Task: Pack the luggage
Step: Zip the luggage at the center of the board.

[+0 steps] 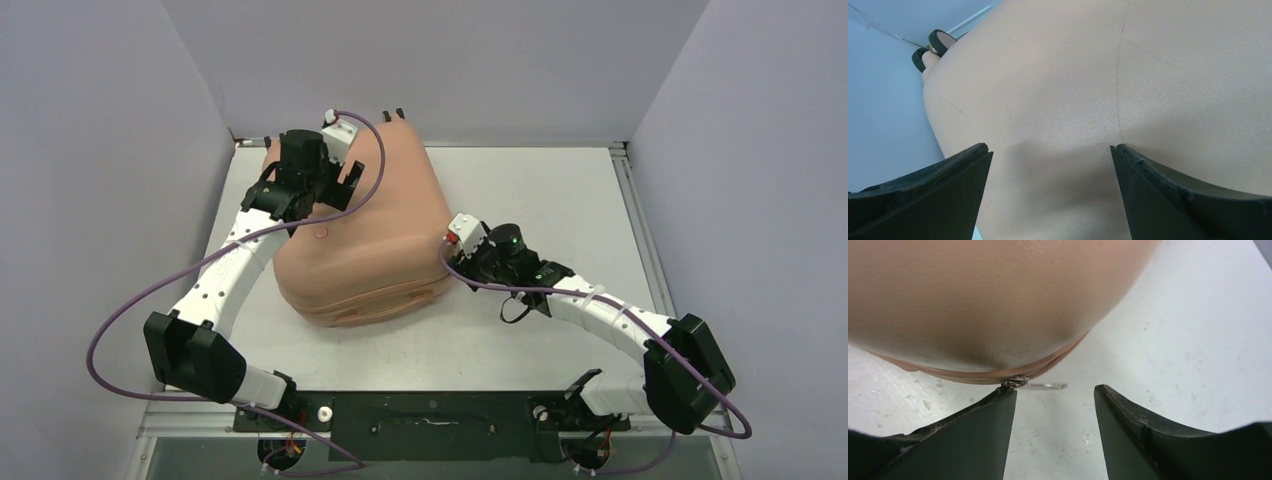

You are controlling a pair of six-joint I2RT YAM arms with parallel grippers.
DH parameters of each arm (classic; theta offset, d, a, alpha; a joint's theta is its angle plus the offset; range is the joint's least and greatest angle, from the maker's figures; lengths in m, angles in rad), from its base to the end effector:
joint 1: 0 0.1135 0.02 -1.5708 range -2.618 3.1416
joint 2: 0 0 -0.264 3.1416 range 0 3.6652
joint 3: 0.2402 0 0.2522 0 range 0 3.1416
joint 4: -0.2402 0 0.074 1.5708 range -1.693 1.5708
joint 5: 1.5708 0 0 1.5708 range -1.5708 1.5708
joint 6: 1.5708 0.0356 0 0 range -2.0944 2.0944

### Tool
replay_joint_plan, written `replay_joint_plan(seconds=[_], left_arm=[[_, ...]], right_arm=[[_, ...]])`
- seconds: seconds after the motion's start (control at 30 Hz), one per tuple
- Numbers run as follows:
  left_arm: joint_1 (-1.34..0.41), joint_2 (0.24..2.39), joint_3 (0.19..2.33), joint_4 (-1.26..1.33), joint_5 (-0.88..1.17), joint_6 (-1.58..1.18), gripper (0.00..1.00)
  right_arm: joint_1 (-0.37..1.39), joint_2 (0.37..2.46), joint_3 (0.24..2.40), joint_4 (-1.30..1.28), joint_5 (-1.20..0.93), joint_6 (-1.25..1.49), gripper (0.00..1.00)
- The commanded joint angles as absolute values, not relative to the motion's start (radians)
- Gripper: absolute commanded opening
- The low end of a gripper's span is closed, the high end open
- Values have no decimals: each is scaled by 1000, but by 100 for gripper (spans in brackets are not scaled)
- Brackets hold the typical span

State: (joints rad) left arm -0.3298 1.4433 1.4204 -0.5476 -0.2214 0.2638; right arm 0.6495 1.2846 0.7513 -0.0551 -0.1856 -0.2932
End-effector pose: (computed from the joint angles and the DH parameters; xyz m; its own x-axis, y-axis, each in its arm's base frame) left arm 0.3093 -0.0976 0.3710 -0.4565 0.4251 -0.7816 0.2695 0.9033 0.3339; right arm 0.2171 0.1731 0.2334 -0.2160 -0.5207 -0.8259 -0.8138 0.5634 -0.1424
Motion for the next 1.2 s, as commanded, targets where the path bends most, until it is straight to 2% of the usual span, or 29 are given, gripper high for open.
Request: replay_joint_plan(seconds=[0.0,0.27,0.67,0.77,1.0,1.17], left_arm=[[-326,1435,1433,-527,-190,235,96],[-325,1424,1425,-525,-187,234,96],[-325,1426,1421,-523,-200,246,96],[-325,1429,1422,-522,-196,245,96],[-327,1423,1431,-533,-152,254,96],[-339,1417,1444,-550,-78,264,96]], right_arm=[[612,1240,787,128,25,-275,59],[642,1160,708,59,-194,-374,59],[672,1171,567,197,-239,-427,60],[640,1173,575,215,-267,-419,59],[521,1220,622,206,-510,-406,58],[478,1250,640,202,-625,-427,53]])
